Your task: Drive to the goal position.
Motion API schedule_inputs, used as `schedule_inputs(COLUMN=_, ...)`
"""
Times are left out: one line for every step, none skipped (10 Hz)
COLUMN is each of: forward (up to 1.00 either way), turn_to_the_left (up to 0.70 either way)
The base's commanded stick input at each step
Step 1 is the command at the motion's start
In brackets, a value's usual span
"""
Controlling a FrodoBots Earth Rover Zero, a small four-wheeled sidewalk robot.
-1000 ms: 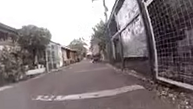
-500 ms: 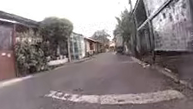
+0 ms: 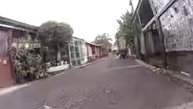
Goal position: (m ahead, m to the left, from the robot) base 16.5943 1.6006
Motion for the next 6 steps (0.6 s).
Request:
schedule_inputs(forward=0.7, turn_to_the_left=-0.35)
schedule_inputs(forward=0.7, turn_to_the_left=-0.35)
schedule_inputs(forward=0.7, turn_to_the_left=-0.35)
schedule_inputs(forward=0.7, turn_to_the_left=-0.27)
schedule_inputs(forward=0.7, turn_to_the_left=0.0)
schedule_inputs(forward=0.7, turn_to_the_left=0.0)
